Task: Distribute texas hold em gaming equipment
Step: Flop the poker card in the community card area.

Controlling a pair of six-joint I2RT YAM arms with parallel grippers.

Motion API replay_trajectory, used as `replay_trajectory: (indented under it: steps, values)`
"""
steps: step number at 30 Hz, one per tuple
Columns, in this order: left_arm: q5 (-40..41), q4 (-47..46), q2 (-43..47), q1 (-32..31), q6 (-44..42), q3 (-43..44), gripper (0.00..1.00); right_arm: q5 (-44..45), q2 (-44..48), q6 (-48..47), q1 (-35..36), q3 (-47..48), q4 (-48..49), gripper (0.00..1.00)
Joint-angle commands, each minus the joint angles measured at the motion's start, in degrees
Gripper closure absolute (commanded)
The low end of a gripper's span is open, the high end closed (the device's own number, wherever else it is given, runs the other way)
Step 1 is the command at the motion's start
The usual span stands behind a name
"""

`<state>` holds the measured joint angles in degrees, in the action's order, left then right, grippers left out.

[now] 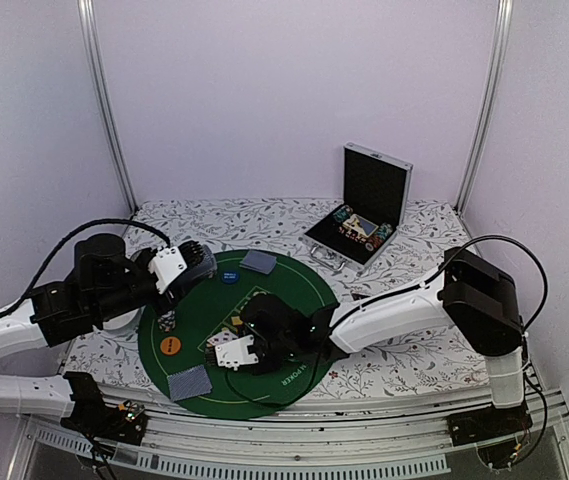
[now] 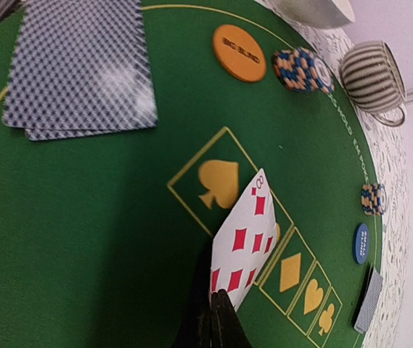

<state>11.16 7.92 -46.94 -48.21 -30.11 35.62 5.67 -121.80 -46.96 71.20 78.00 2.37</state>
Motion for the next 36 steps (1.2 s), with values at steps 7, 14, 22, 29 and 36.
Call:
replay_trajectory:
  steps: [7, 14, 22, 29, 36]
  values:
    - [-0.98, -1.04, 0.08, 0.58, 0.75, 0.69, 0.56, 0.36, -2.10, -2.58, 2.06, 1.21, -5.99, 0.98]
    - [-0.81, -0.94, -0.21, 0.60, 0.66, 0.66, 0.56, -0.87, 4.54, 3.38, 1.26, -3.06, -9.09, 0.98]
    - [-0.85, -0.88, -0.61, 0.74, 0.71, 0.77, 0.56, -1.14, 15.87, 13.05, -1.31, -10.81, -11.54, 0.98]
    - [-1.19, -0.72, -0.49, 0.72, 0.84, 0.77, 0.56, -11.29, 26.01, 19.90, -8.13, -9.51, -5.26, 0.98]
    - [-1.10, -0.73, -0.26, 0.79, 0.80, 0.77, 0.56, -3.82, 26.30, 21.85, -14.85, -7.34, -2.73, 0.98]
